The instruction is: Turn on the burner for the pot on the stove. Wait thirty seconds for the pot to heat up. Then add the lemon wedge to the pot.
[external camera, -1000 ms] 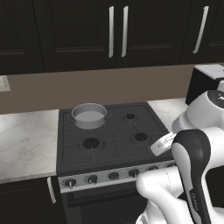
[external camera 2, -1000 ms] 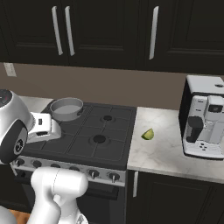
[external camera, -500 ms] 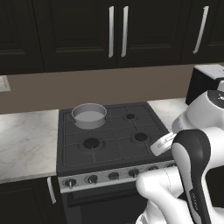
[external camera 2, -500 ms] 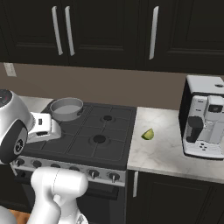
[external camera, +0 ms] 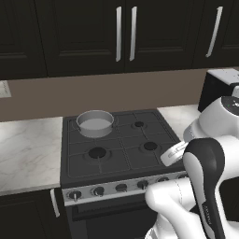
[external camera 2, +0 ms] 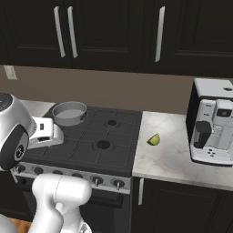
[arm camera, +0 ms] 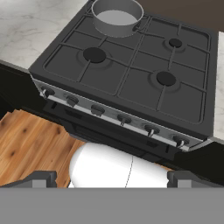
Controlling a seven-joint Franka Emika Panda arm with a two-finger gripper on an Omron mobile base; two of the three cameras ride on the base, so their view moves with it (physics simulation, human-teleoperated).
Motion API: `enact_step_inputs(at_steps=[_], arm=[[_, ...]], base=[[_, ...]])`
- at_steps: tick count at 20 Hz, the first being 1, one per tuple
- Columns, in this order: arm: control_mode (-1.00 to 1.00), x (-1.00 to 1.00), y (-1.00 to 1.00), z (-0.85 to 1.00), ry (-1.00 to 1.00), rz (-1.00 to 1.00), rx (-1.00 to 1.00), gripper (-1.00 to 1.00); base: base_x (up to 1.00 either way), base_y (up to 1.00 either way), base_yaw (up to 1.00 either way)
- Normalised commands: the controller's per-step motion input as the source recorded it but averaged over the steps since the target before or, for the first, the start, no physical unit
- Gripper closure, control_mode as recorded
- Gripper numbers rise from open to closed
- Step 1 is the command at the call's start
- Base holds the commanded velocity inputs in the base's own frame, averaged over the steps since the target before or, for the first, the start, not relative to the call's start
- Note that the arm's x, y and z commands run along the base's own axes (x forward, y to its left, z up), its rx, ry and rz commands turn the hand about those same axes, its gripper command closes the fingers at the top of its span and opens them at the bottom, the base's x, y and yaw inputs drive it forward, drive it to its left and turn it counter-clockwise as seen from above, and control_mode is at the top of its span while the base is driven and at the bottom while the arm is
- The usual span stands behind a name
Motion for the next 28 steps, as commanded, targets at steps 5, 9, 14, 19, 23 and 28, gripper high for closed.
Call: enact_step_inputs(at_steps=[5, 9, 14, 19, 23, 28], arm=[[-1.0, 0.0, 0.0, 0.0, 0.0, 0.0, 0.0, -1.0], [-1.0, 0.0, 0.0, 0.0, 0.0, 0.0, 0.0, -1.0], [-1.0, 0.0, 0.0, 0.0, 0.0, 0.0, 0.0, -1.0], [-1.0, 0.0, 0.0, 0.0, 0.0, 0.0, 0.0, -1.0], [-1.0, 0.0, 0.0, 0.0, 0.0, 0.0, 0.0, -1.0], [-1.0, 0.0, 0.0, 0.0, 0.0, 0.0, 0.0, -1.0]], base=[[0.0, 0.0, 0.0], [0.0, 0.0, 0.0], [0.0, 0.0, 0.0], [0.0, 0.0, 0.0], [0.0, 0.0, 0.0], [0.0, 0.0, 0.0]])
